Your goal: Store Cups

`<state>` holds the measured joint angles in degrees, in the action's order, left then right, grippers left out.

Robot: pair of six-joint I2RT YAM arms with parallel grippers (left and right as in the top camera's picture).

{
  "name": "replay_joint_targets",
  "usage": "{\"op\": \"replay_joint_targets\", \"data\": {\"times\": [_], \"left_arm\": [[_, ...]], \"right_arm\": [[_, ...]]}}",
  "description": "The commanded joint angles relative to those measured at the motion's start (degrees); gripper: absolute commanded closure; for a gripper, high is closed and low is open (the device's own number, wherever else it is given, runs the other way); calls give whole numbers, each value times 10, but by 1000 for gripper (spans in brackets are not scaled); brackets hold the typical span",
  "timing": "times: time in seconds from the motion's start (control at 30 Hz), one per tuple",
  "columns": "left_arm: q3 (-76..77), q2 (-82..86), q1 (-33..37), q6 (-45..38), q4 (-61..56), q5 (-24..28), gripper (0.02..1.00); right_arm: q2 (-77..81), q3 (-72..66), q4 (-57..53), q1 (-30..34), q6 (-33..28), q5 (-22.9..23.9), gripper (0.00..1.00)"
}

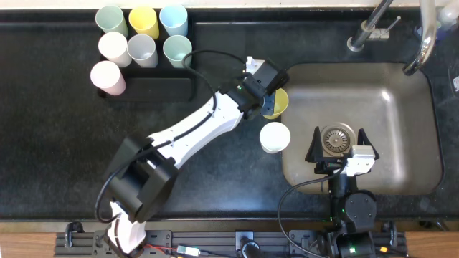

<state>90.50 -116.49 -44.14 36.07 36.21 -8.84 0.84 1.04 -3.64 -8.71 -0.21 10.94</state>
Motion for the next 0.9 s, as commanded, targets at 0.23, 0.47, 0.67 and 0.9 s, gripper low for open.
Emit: {"op": "replay_joint_targets", "data": {"times": [0.23,0.47,0.67,0.9], "left_arm": [[24,187,97,-34,105,-94,985],[24,264,297,235,240,-127,985],[10,247,367,468,315,-97,985],[8,195,384,485,314,-75,985]], "right_arm": [[-6,-8,4,1,2,5,3],[-6,-8,4,1,2,5,3],[-6,-8,4,1,2,5,3],[-6,-8,4,1,2,5,3]]}}
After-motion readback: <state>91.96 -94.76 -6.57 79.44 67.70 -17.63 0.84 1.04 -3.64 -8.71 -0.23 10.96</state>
